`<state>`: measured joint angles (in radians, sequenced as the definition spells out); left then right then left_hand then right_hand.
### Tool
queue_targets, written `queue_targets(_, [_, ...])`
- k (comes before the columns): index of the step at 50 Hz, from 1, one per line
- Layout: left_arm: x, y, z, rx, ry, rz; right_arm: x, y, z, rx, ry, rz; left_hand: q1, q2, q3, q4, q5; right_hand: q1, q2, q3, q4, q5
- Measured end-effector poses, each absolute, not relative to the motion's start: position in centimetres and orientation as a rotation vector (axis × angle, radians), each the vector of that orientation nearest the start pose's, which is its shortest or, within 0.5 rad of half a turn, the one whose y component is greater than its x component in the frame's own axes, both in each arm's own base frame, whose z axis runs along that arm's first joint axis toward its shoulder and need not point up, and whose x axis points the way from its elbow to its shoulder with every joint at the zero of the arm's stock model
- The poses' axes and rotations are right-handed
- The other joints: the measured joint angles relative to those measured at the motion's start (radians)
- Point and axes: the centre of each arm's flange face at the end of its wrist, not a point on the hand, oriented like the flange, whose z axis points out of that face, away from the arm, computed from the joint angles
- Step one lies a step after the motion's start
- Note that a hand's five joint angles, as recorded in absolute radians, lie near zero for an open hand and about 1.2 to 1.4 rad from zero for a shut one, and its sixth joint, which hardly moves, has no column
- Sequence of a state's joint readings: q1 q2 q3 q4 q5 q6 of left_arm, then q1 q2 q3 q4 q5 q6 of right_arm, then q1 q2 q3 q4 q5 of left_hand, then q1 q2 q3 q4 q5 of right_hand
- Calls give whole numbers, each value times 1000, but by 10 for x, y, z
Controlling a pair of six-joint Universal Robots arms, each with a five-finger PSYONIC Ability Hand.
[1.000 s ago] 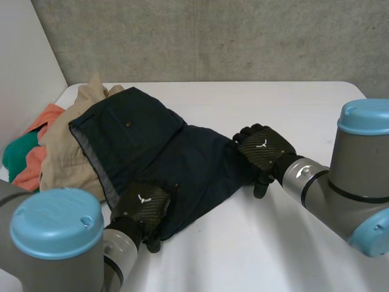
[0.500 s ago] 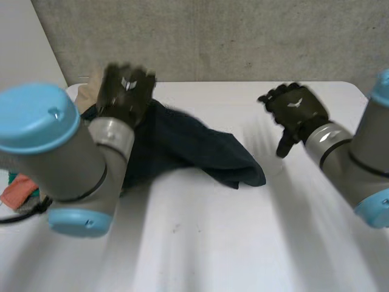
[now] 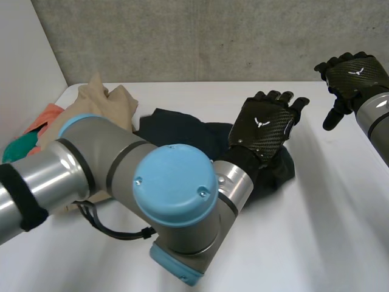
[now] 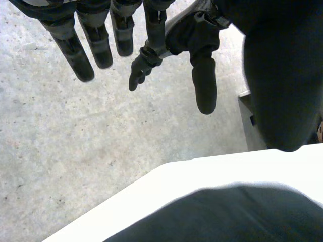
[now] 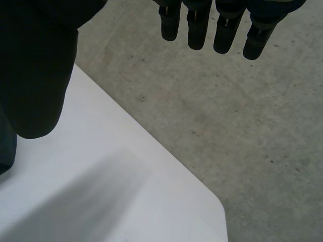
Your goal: Fold the laundry.
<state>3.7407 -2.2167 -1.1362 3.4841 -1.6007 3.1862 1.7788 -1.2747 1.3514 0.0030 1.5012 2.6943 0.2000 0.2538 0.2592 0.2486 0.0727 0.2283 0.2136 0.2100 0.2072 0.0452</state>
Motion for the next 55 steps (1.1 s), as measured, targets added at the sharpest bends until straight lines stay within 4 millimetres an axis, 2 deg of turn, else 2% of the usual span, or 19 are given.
queue_targets(4, [-428, -166, 248, -809, -1529, 1843, 215, -328, 273, -895, 2224, -2146, -1, -32, -31, -32, -26, 0, 0, 0, 0, 0])
queue_targets(9, [-383, -191, 276, -834, -1571, 2017, 222, -313, 263, -1017, 2225, -1981, -1, -32, -31, -32, -26, 0, 0, 0, 0, 0])
queue_targets(13, [-354, -202, 278, -887, -1657, 2087, 226, -297, 250, -1124, 2235, -1838, -1, -32, -31, -32, -26, 0, 0, 0, 0, 0])
queue_targets(14, [-341, -206, 274, -920, -1716, 2094, 227, -289, 244, -1173, 2234, -1783, -1, -32, -31, -32, -26, 0, 0, 0, 0, 0])
queue_targets(18, [-319, -211, 256, -1004, -1865, 2061, 230, -269, 230, -1275, 2216, -1703, -1, -32, -31, -32, -26, 0, 0, 0, 0, 0])
queue_targets(23, [-290, -211, 215, -1178, -2089, 1922, 238, -241, 204, -1411, 2139, -1695, 1, -32, -31, -32, -26, 0, 0, 0, 0, 0])
queue_targets(26, [-282, -209, 200, -1258, -2143, 1870, 242, -230, 188, -1468, 2081, -1739, 1, -32, -31, -32, -26, 0, 0, 0, 0, 0])
queue_targets(31, [-273, -215, 190, -1296, -2172, 1862, 247, -221, 172, -1512, 2026, -1798, 2, -32, -31, -32, -26, 0, 0, 0, 0, 0])
queue_targets(33, [-272, -219, 190, -1287, -2166, 1883, 247, -222, 165, -1519, 2029, -1810, 2, -32, -31, -32, -26, 211, 216, 214, 214, 193])
queue_targets(36, [-272, -224, 195, -1252, -2141, 1932, 247, -231, 157, -1520, 2066, -1831, 2, -32, -31, -32, -26, 748, 766, 749, 750, 712])
queue_targets(38, [-273, -226, 200, -1221, -2123, 1959, 246, -244, 155, -1509, 2103, -1874, 2, -32, -31, -32, -26, 901, 934, 924, 929, 905])
queue_targets(40, [-274, -227, 203, -1197, -2111, 1975, 245, -254, 155, -1495, 2129, -1920, 2, -32, -31, -32, -26, 901, 959, 959, 964, 924])
queue_targets(41, [-274, -228, 208, -1168, -2097, 1991, 244, -270, 158, -1472, 2162, -1987, 2, -32, -31, -32, -26, 901, 961, 970, 981, 929])
queue_targets(44, [-275, -228, 214, -1132, -2080, 2007, 241, -292, 162, -1437, 2208, -2075, 2, -32, -31, -32, -26, 901, 961, 973, 985, 948])
queue_targets(45, [-276, -228, 217, -1113, -2072, 2014, 237, -314, 165, -1408, 2247, -2150, 2, -32, -31, -32, -26, 901, 961, 973, 986, 953])
queue_targets(47, [-276, -228, 220, -1097, -2064, 2020, 232, -338, 169, -1383, 2279, -2227, 2, -32, -31, -32, -26, 901, 961, 973, 986, 953])
queue_targets(48, [-276, -228, 220, -1094, -2063, 2021, 231, -342, 170, -1380, 2283, -2238, 2, -32, -31, -32, -26, 901, 961, 973, 986, 953])
queue_targets(50, [-276, -228, 222, -1084, -2059, 2025, 226, -370, 174, -1355, 2299, -2327, 2, -32, -31, -32, -26, 901, 961, 973, 986, 953])
queue_targets(55, [-276, -226, 222, -1083, -2058, 2020, 225, -404, 181, -1327, 2290, -2414, 2, -32, -31, -32, -26, 901, 961, 973, 987, 953])
